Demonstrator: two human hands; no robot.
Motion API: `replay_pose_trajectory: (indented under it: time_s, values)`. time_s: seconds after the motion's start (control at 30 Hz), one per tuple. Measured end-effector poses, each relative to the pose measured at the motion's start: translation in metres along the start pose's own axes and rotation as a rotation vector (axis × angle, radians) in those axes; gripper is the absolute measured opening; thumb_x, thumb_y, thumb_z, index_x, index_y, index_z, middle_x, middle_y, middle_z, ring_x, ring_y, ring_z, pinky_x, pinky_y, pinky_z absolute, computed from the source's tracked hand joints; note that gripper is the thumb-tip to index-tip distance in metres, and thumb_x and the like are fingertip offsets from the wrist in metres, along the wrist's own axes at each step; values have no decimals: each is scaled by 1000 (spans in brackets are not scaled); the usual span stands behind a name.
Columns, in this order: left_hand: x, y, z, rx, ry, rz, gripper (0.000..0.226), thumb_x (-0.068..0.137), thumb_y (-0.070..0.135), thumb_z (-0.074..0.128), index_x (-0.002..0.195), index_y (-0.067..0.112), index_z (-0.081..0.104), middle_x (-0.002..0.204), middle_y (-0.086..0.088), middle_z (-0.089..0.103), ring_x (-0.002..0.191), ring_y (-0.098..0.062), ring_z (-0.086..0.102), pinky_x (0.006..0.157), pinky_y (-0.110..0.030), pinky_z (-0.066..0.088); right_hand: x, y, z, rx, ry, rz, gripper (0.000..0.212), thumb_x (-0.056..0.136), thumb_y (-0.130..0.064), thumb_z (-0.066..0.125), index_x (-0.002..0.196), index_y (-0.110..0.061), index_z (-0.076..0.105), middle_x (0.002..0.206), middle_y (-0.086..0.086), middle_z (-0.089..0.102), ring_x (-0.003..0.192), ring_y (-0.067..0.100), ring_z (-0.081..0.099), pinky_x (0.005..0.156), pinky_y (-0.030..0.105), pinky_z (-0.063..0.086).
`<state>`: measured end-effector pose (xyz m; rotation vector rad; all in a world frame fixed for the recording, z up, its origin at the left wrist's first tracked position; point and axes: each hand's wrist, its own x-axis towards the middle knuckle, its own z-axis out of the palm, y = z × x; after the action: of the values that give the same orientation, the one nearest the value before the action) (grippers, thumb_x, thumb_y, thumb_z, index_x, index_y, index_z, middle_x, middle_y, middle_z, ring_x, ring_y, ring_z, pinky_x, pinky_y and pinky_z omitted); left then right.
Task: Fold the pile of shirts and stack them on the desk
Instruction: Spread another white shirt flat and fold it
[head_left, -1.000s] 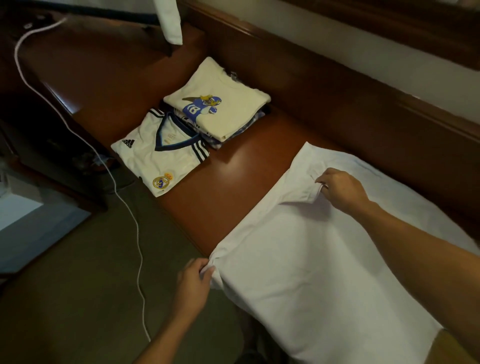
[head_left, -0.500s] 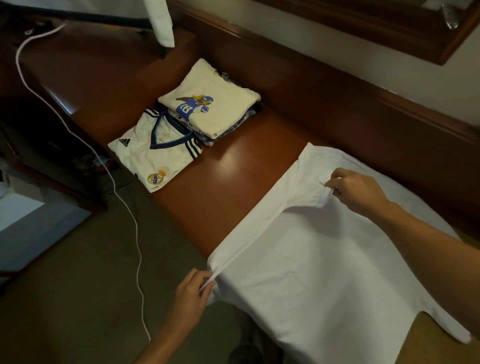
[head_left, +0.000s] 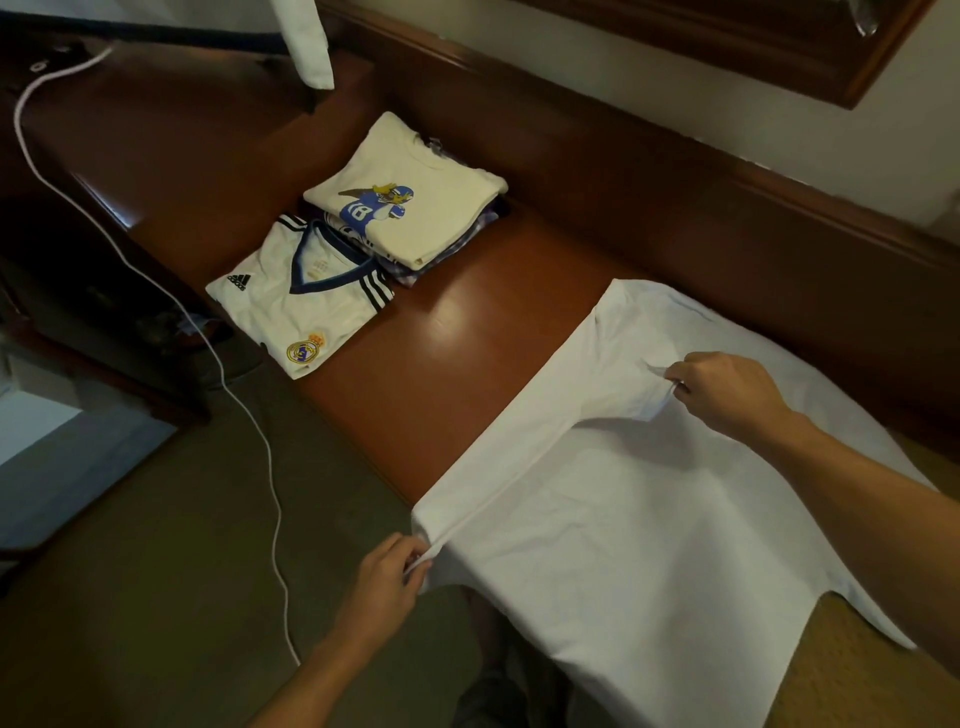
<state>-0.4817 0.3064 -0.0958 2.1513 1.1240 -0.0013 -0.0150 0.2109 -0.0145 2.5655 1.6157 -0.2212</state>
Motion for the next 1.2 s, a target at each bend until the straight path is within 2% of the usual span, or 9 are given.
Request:
replay_pose_trajectory:
  time_s: [0.2, 0.27, 0.37, 0.53, 0.7, 0.8, 0.93, 1.07, 1.2]
  values:
    - [-3, -3, 9, 24, 5, 95, 7, 90, 20, 73, 93, 22, 67, 89, 13, 57, 76, -3, 59, 66, -29, 55, -12, 0, 2, 112, 265, 11, 20, 92, -17, 72, 110, -10, 77, 89, 11, 74, 66, 28, 65, 64, 29, 52]
    - [-7, -8, 14, 43, -29, 154, 7, 90, 25, 71, 90, 24, 64, 86, 11, 57, 72, -4, 58, 64, -33, 55, -15, 1, 6, 103, 240, 18, 21, 93, -18, 72, 112, -12, 77, 91, 11, 75, 67, 27, 66, 66, 31, 55]
    - [-11, -8, 18, 28, 24, 214, 9, 90, 34, 65, 88, 25, 63, 82, 13, 57, 66, -3, 55, 59, -28, 51, -18, 6, 13, 124, 149, 74, 25, 96, -21, 67, 120, -15, 74, 99, 9, 75, 74, 26, 67, 71, 33, 57]
    - [-15, 4, 23, -24, -44, 306, 16, 92, 37, 65, 100, 24, 70, 85, 15, 61, 68, -1, 57, 61, -19, 51, -18, 14, 19, 213, 285, 142, 27, 97, -15, 65, 123, -11, 72, 104, 14, 75, 81, 32, 69, 80, 41, 60]
    - [-11, 13, 24, -74, -112, 183, 23, 90, 39, 70, 109, 28, 77, 93, 22, 69, 80, 5, 66, 71, -13, 54, -18, 17, 31, 160, -174, 365, 37, 103, -31, 53, 139, -25, 56, 127, 8, 65, 104, 31, 65, 86, 40, 56]
    - [-2, 14, 27, -77, -31, 105, 13, 88, 19, 76, 99, 27, 76, 91, 22, 68, 81, 2, 67, 72, -17, 56, -17, 13, 41, 432, -99, 603, 47, 100, -36, 61, 141, -16, 54, 136, 14, 60, 116, 37, 61, 94, 43, 53]
    - [1, 26, 40, -35, -75, -102, 15, 86, 31, 78, 97, 27, 67, 92, 17, 64, 80, -3, 62, 74, -23, 51, -2, -7, 52, 822, -66, 867, 63, 90, -52, 70, 124, 0, 62, 120, 19, 66, 103, 37, 66, 83, 40, 55]
    - [-5, 45, 57, -30, -82, -227, 32, 90, 37, 74, 117, 22, 68, 86, 11, 57, 72, -3, 53, 58, -13, 40, 12, -22, 57, 826, -54, 964, 59, 90, -40, 75, 128, 3, 60, 130, 22, 61, 113, 40, 63, 89, 38, 53]
    - [-11, 49, 63, 81, -52, -248, 21, 92, 40, 67, 109, 28, 70, 79, 9, 64, 66, -5, 58, 52, -16, 32, 20, -25, 54, 798, 19, 932, 42, 99, -35, 63, 122, 1, 64, 124, 20, 64, 106, 38, 64, 92, 40, 52]
